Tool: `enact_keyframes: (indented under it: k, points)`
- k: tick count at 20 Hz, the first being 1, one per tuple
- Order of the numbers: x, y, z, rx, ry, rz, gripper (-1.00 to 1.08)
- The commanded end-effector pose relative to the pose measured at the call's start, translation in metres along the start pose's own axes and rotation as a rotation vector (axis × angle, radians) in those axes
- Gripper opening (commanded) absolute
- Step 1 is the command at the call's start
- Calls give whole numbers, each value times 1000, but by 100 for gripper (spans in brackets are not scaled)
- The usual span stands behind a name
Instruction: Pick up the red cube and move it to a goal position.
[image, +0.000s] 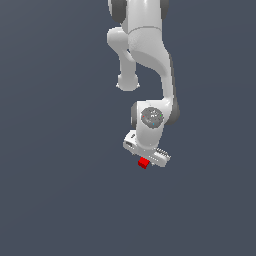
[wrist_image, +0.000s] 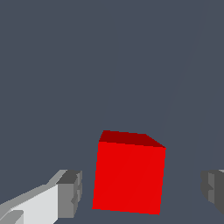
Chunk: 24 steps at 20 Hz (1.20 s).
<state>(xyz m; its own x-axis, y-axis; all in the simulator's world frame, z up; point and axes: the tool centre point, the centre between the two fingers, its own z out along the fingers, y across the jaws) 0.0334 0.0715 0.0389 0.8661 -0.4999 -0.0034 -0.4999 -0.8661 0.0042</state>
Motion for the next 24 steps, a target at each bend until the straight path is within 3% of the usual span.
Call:
enact_keyframes:
  k: [1,10,11,24]
  points:
    - [3,-4,8,2,2,40,100]
    - [7,-10,19,4,3,95,100]
    - [7,-10,19,4,3,95,-100]
    - [7,-10,17,4,3,94,-100]
